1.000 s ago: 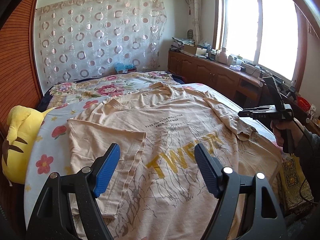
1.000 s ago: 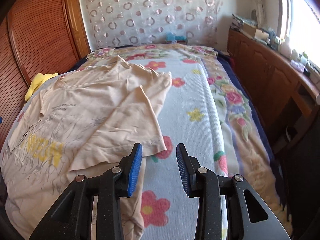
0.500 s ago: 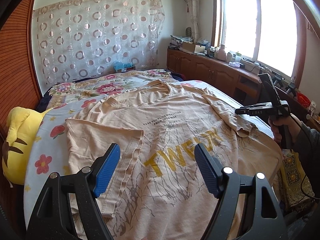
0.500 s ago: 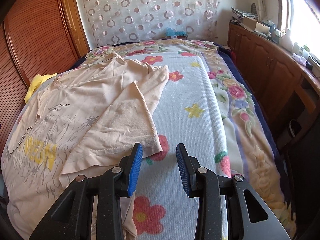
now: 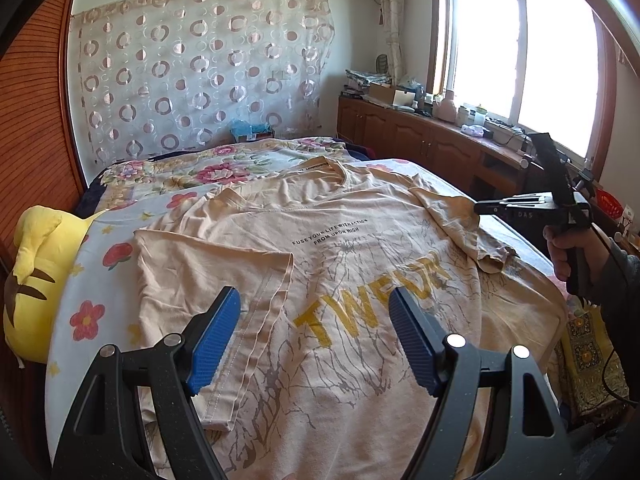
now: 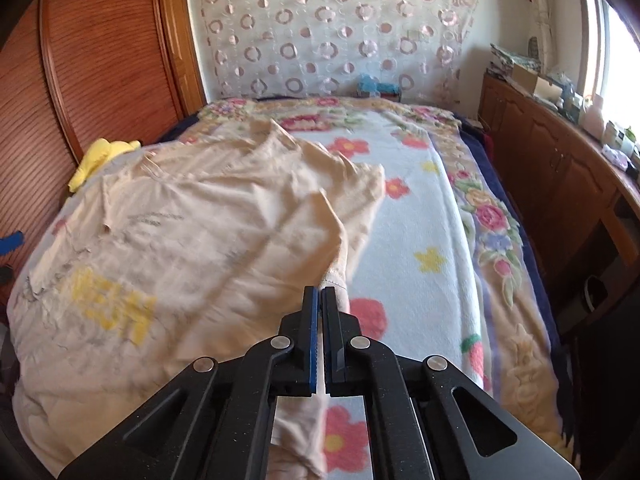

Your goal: Fold small clothes

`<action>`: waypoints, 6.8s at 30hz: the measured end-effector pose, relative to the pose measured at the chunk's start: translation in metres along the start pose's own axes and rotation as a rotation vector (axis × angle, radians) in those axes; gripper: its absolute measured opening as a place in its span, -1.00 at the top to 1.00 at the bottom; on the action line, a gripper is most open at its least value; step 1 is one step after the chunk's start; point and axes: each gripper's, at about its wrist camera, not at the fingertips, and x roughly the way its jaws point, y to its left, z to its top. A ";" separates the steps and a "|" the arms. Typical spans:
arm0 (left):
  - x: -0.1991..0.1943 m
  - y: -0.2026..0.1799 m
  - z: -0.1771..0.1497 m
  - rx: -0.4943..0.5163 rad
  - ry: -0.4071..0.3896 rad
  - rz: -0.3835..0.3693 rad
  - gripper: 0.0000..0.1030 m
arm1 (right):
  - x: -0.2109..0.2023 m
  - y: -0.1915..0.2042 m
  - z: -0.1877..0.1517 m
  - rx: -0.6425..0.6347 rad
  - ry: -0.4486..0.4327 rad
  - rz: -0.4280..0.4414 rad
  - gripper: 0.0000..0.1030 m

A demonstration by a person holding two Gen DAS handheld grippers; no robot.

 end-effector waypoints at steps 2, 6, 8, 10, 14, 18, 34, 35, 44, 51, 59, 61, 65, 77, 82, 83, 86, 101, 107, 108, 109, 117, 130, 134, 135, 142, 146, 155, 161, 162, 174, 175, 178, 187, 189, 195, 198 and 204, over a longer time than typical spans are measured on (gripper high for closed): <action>-0.001 0.002 0.000 -0.004 -0.001 -0.001 -0.50 | -0.006 0.011 0.006 -0.016 -0.026 0.017 0.97; -0.002 0.003 0.001 -0.005 -0.003 -0.001 -0.50 | -0.010 0.034 0.019 -0.061 -0.058 0.058 0.97; -0.003 0.003 0.000 -0.005 -0.002 -0.001 -0.50 | -0.008 0.047 0.025 -0.084 -0.062 0.076 0.97; -0.004 0.005 0.000 -0.009 -0.001 -0.001 -0.50 | -0.004 0.059 0.031 -0.105 -0.064 0.092 0.97; -0.006 0.008 -0.002 -0.017 -0.003 0.001 -0.50 | 0.004 0.075 0.042 -0.122 -0.060 0.136 0.97; -0.004 0.009 -0.002 -0.023 0.000 0.001 -0.50 | 0.010 0.084 0.046 -0.118 -0.074 0.160 0.89; 0.003 0.010 -0.004 -0.031 0.011 -0.001 -0.50 | 0.004 0.063 -0.021 -0.094 0.051 0.056 0.63; 0.003 0.010 -0.004 -0.031 0.012 -0.001 -0.50 | 0.004 0.064 -0.025 -0.091 0.062 0.052 0.63; 0.005 0.010 -0.004 -0.027 0.017 -0.002 -0.50 | 0.005 0.077 -0.042 -0.134 0.081 0.023 0.63; 0.006 0.015 -0.006 -0.040 0.022 0.009 -0.50 | 0.003 0.080 -0.055 -0.179 0.070 0.036 0.97; 0.009 0.035 -0.007 -0.065 0.027 0.040 -0.50 | -0.011 0.072 -0.060 -0.152 0.033 0.038 0.97; 0.010 0.046 -0.005 -0.070 0.028 0.067 -0.50 | -0.013 0.070 -0.059 -0.149 0.024 0.033 0.97; 0.016 0.075 0.002 -0.087 0.040 0.115 -0.50 | -0.016 0.068 -0.056 -0.148 0.009 0.027 0.97; 0.079 0.141 0.038 -0.103 0.160 0.165 -0.50 | -0.010 0.060 -0.048 -0.109 -0.009 0.037 0.97; 0.107 0.159 0.047 -0.151 0.197 0.130 -0.50 | -0.005 0.053 -0.029 -0.113 -0.025 0.014 0.94; 0.111 0.164 0.048 -0.162 0.203 0.123 -0.50 | -0.002 0.051 -0.025 -0.117 -0.024 0.006 0.92; 0.124 0.176 0.045 -0.181 0.229 0.131 -0.40 | 0.012 0.043 -0.011 -0.111 -0.007 -0.001 0.83; 0.142 0.205 0.046 -0.218 0.260 0.118 -0.29 | 0.111 -0.002 0.056 -0.047 0.095 -0.037 0.33; 0.148 0.205 0.049 -0.209 0.263 0.113 -0.13 | 0.134 -0.008 0.075 -0.055 0.113 -0.074 0.26; 0.147 0.205 0.049 -0.217 0.257 0.108 -0.12 | 0.136 -0.008 0.077 -0.055 0.113 -0.076 0.22; 0.146 0.206 0.048 -0.227 0.252 0.101 -0.12 | 0.138 -0.008 0.079 -0.054 0.113 -0.077 0.19; 0.141 0.207 0.044 -0.249 0.233 0.097 0.17 | 0.144 -0.012 0.081 -0.041 0.113 -0.057 0.02; 0.153 0.207 0.053 -0.195 0.263 0.144 0.62 | 0.152 -0.023 0.089 -0.027 0.128 -0.031 -0.06; 0.155 0.199 0.056 -0.163 0.282 0.129 0.82 | 0.153 -0.010 0.090 -0.100 0.151 -0.006 -0.02; 0.154 0.199 0.056 -0.158 0.284 0.130 0.85 | 0.152 -0.006 0.091 -0.117 0.151 -0.003 0.20; 0.128 0.206 0.076 -0.158 0.167 0.225 0.88 | 0.141 0.000 0.093 -0.112 0.094 0.024 0.85; 0.123 0.218 0.085 -0.155 0.145 0.272 0.89 | 0.126 -0.011 0.100 -0.046 0.013 -0.003 0.86; 0.088 0.186 0.085 -0.128 0.072 0.231 0.89 | 0.103 0.011 0.091 -0.074 -0.041 0.014 0.86; 0.049 0.150 0.065 -0.109 0.020 0.167 0.89 | 0.061 0.023 0.058 -0.085 -0.108 0.044 0.86; 0.042 0.144 0.060 -0.107 0.012 0.156 0.89 | 0.056 0.025 0.050 -0.086 -0.109 0.043 0.86; 0.009 0.119 0.002 -0.123 0.000 0.132 0.89 | 0.046 0.033 -0.012 -0.028 -0.051 0.049 0.86; 0.009 0.120 -0.001 -0.125 0.004 0.133 0.89 | 0.050 0.033 -0.013 -0.033 -0.046 0.040 0.86; 0.002 0.123 -0.006 -0.147 -0.008 0.126 0.89 | 0.047 0.032 -0.009 -0.016 -0.064 0.041 0.86; -0.049 0.121 -0.044 -0.191 -0.053 0.123 0.89 | -0.007 0.016 -0.064 0.019 -0.151 0.105 0.86; -0.059 0.119 -0.052 -0.214 -0.066 0.119 0.89 | -0.019 0.012 -0.080 0.023 -0.161 0.092 0.86; -0.085 0.120 -0.064 -0.252 -0.084 0.119 0.89 | -0.051 0.005 -0.105 0.048 -0.174 0.081 0.86; -0.095 0.119 -0.067 -0.238 -0.076 0.128 0.89 | -0.062 0.007 -0.111 0.031 -0.150 0.067 0.86; -0.108 0.110 -0.081 -0.209 -0.031 0.132 0.89 | -0.074 0.021 -0.114 -0.010 -0.067 0.037 0.86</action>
